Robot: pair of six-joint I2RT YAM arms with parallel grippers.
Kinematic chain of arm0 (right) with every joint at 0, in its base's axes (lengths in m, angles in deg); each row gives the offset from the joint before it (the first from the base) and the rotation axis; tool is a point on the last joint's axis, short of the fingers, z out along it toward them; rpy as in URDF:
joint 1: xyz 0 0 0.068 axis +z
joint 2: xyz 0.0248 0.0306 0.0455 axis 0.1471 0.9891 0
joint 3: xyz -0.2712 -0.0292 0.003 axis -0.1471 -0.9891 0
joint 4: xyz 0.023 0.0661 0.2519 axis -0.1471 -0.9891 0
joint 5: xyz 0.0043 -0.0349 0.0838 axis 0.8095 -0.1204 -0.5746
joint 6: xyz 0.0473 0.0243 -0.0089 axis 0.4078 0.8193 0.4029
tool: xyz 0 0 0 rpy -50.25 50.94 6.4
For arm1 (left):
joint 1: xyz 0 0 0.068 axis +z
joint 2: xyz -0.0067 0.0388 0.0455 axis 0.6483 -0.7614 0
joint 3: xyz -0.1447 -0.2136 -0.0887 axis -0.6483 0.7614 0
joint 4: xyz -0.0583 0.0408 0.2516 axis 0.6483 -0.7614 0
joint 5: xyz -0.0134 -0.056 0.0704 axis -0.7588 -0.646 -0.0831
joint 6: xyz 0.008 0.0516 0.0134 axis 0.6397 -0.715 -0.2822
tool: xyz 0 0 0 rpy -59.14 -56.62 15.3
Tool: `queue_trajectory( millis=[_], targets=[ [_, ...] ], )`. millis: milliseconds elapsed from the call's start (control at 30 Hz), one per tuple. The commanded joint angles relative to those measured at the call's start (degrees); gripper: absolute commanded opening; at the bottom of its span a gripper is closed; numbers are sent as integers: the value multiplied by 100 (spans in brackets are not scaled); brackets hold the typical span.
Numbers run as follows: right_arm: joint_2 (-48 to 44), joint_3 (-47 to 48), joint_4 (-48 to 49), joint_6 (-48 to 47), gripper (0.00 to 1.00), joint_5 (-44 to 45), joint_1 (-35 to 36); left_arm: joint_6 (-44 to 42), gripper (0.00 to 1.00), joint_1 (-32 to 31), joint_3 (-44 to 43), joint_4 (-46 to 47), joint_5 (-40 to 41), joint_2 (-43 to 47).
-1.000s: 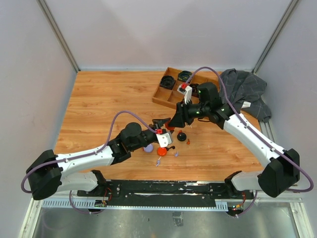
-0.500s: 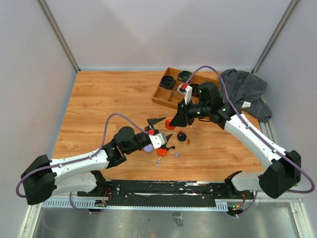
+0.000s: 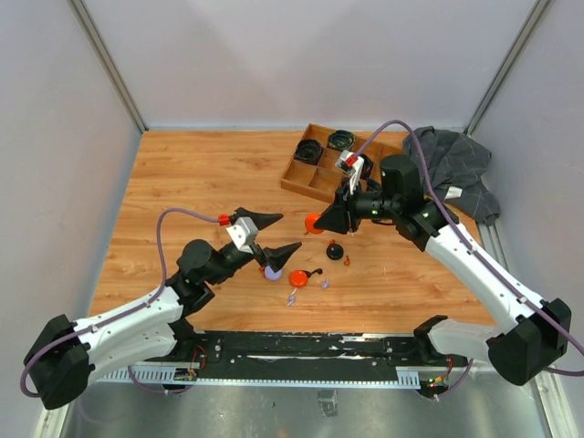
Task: Insert the wireless bluetooth earbuds into the charging case
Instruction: Adjust the charging case, then open the charging case.
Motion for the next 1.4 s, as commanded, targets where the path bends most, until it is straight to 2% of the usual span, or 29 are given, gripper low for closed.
queue_trajectory(
  millis=[0,300,567,800,1033,1233,1367],
  targets=[
    [-206,-380,818,146,16,-280,72,1753,85,355,71,671,-702,-14],
    [-371,-859,1660,356,16,-568,142,3861,84,1276,148,2019,-1981,-774],
    [-313,-993,2002,394,16,-858,247,4742,69,1454,-79,2847,-2998,-1735],
    [-201,-844,1655,84,16,-1060,352,4828,55,1464,-236,3077,-3478,-2015],
    [-57,-627,1339,-192,16,-1309,471,4684,46,1464,-338,2990,-3849,-2021],
    [63,-409,925,-532,16,-1361,592,4539,41,1469,-380,2810,-4121,-1956],
    [89,-316,727,-696,16,-1402,632,4347,32,1467,-425,2487,-4231,-1858]
  ],
)
